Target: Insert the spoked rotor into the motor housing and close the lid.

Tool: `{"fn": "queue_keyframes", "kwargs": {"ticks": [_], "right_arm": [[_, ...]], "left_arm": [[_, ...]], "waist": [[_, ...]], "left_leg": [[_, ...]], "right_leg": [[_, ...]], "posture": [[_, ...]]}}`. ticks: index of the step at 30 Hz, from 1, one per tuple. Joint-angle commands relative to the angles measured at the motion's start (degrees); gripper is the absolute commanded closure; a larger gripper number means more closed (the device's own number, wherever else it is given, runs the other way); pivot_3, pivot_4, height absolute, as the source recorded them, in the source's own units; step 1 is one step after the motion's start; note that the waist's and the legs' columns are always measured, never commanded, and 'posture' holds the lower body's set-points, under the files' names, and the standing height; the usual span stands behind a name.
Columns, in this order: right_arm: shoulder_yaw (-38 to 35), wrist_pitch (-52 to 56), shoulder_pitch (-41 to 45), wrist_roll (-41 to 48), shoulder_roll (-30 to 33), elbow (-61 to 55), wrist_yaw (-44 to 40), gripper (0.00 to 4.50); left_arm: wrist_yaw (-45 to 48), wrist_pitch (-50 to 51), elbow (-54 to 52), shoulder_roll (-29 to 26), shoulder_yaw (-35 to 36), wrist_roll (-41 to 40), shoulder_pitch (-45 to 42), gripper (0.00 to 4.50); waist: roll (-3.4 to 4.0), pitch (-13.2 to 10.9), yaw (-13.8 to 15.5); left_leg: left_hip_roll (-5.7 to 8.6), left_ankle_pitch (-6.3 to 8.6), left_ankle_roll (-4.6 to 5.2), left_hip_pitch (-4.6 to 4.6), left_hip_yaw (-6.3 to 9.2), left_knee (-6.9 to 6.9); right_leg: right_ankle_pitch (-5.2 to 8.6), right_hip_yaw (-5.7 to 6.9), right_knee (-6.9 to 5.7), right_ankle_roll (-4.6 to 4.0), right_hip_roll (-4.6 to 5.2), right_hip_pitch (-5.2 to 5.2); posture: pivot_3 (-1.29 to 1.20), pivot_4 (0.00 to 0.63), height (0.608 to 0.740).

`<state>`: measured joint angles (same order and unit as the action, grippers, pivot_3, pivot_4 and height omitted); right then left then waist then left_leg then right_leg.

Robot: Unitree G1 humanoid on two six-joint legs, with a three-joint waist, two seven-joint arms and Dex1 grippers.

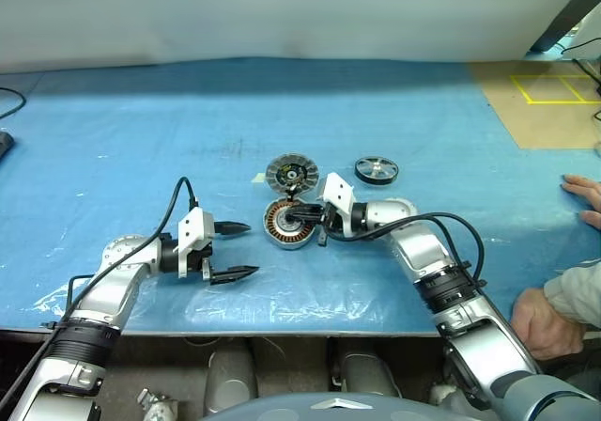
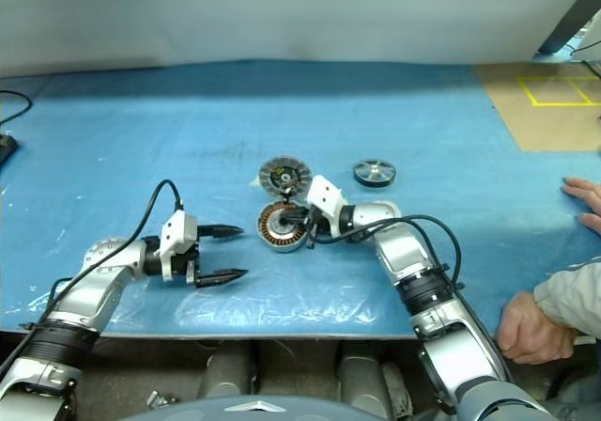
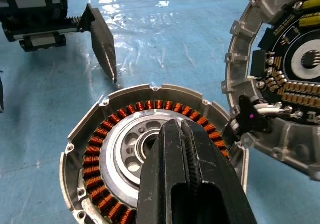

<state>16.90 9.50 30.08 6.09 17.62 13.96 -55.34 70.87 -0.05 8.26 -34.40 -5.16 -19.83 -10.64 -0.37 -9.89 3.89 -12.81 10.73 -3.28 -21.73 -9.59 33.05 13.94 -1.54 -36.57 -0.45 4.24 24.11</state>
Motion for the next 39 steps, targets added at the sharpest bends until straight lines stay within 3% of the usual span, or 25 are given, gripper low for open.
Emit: {"fn": "queue_keyframes", "kwargs": {"ticks": [1,13,26,39], "right_arm": [[-0.93,-0.05,0.43,1.13,-0.13,-2.39,-0.25,4.46],[0.24,0.73,0.41,0.83,-0.42,-3.17,-2.23,4.46],[3.4,-1.58,0.69,-3.66,-0.41,3.93,-1.67,4.46],[-3.37,5.37,-1.05,6.62,0.07,-8.18,-2.88,4.46]], "left_arm": [[0.25,-0.89,-0.78,0.07,0.46,0.02,0.17,0.0],[-0.27,-0.57,-1.41,0.0,0.5,0.12,1.0,0.0],[-1.4,1.23,-4.58,-0.55,0.59,-0.14,2.2,0.0],[-1.16,3.41,-5.33,-0.57,0.61,-0.52,1.02,0.0]], "waist": [[0.0,0.0,0.0],[0.0,0.0,-0.01],[-0.04,0.03,-0.07],[-0.04,0.03,0.0]], "left_leg": [[0.0,0.0,0.0,0.0,0.0,0.0],[-0.01,0.0,0.0,0.0,0.0,0.0],[-0.01,0.0,0.0,0.07,-0.01,0.0],[-0.01,0.0,0.0,0.03,-0.02,0.0]], "right_leg": [[0.0,0.0,0.0,0.0,0.0,0.0],[0.0,0.0,0.0,0.0,0.0,0.0],[0.01,-0.02,-0.01,-0.01,0.0,-0.03],[0.01,-0.02,0.0,-0.01,-0.01,0.0]], "posture": [[0.0,0.15,0.74],[0.0,0.15,0.74],[0.0,0.15,0.74],[0.0,0.15,0.74]]}}
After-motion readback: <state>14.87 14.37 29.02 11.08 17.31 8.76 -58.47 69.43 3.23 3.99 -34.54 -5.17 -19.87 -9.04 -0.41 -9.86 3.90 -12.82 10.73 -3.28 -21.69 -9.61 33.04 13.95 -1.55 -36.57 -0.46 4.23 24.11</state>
